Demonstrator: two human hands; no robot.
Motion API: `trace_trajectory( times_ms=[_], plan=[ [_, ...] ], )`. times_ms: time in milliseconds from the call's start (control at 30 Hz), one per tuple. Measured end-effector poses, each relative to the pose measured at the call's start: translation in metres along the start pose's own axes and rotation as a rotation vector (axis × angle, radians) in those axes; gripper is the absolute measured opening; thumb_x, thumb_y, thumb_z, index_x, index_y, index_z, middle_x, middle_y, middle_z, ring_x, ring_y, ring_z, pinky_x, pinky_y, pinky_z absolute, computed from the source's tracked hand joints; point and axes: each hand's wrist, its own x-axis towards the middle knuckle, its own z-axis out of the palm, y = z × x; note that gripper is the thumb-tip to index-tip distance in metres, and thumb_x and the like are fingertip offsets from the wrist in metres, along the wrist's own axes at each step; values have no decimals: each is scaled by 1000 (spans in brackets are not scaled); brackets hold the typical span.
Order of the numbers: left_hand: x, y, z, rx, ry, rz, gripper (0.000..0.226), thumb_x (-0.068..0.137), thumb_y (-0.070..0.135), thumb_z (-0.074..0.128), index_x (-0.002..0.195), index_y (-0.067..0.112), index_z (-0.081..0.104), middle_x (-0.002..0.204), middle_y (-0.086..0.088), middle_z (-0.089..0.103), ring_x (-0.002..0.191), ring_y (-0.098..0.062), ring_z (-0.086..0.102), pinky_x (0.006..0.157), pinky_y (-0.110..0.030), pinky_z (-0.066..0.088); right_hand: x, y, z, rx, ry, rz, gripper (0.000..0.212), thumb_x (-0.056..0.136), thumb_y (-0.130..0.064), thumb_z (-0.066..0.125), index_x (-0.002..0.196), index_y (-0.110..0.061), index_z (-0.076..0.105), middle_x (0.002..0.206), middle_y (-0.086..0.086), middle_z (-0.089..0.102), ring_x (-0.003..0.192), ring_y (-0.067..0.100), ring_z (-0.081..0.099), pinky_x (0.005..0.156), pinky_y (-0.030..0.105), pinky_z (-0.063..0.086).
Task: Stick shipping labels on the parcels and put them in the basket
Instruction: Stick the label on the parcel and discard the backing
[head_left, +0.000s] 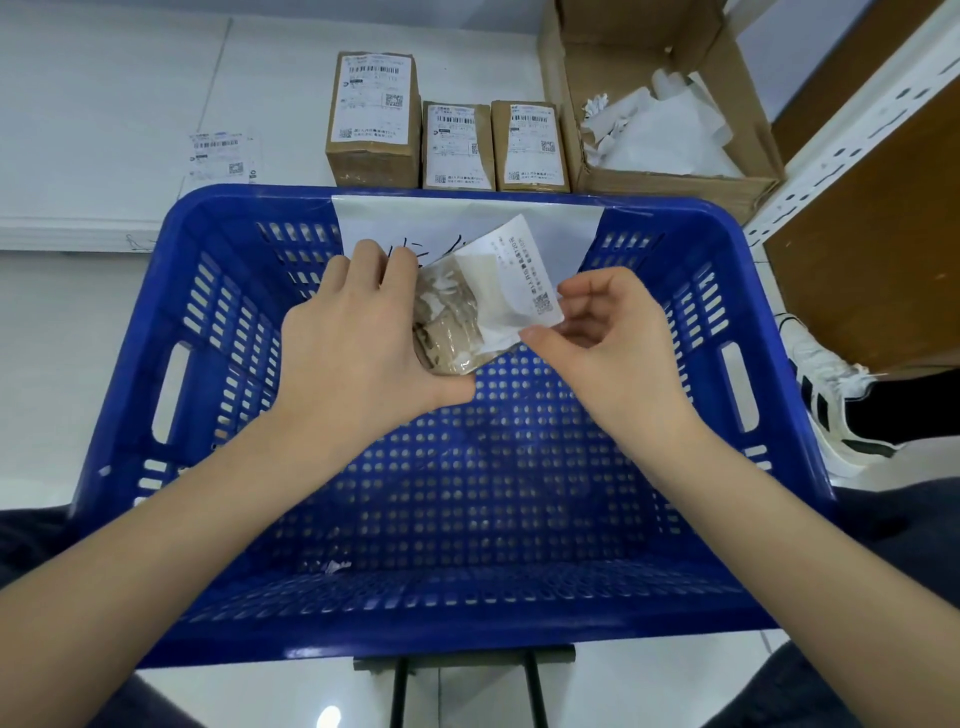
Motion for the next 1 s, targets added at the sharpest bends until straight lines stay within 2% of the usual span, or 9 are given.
trace_trajectory(
  times_ms=[133,267,433,533,600,700,767,900,1000],
  plan=[
    [0,4,0,26,-47,-2,90,49,60,76,118,11,47,111,-6,47,102,-26,48,59,-33,33,5,0,-4,28,1,125,24,76,-3,77,96,-7,64,89,5,70,81,22,68,74,28,58],
    [2,5,3,60,-120,-12,90,52,59,79,121,14,40,113,-6,42,104,-25,44,60,-33,31,3,0,1,-26,1,124,24,74,-4,79,89,-11,63,86,8,67,72,17,64,69,24,57],
    [1,5,7,71,-115,4,89,49,55,82,118,14,43,111,-8,43,100,-27,45,57,-34,31,3,-2,1,80,8,268,25,73,-1,78,90,-7,60,93,15,68,64,11,59,64,21,53],
    [0,4,9,68,-52,63,89,32,48,89,102,6,53,95,-16,49,83,-34,49,47,-26,19,2,-5,1,189,15,354,26,73,3,77,87,-7,57,86,13,67,50,5,54,55,15,50],
    [-1,4,12,69,-5,80,89,23,45,90,94,4,55,87,-19,50,74,-34,49,47,-21,15,0,-4,3,244,11,420,24,74,4,76,84,-7,56,84,13,66,48,6,51,55,17,49],
    [1,4,12,73,-22,85,89,33,47,89,104,7,54,95,-15,49,82,-33,50,48,-28,22,-2,-4,2,284,2,447,23,75,4,75,84,-7,57,81,11,66,49,7,52,56,18,49],
    [5,1,10,26,-145,22,87,49,52,83,118,14,47,104,-6,42,97,-28,48,58,-33,32,-1,-5,-1,186,-21,327,24,76,1,75,89,-9,56,81,4,66,53,6,58,57,16,50],
    [13,-7,2,-195,-277,-70,84,55,56,78,125,22,46,109,2,47,104,-22,51,77,-35,43,-2,-4,-11,-403,-99,-155,41,78,-6,74,108,-18,49,105,-10,55,86,8,62,70,20,53],
    [16,-11,-2,-198,-366,-68,92,54,60,77,133,27,44,116,5,48,108,-18,49,80,-33,40,2,5,-15,-794,-99,-594,42,73,-15,80,110,-12,62,125,10,52,104,26,57,74,38,54]
  ],
)
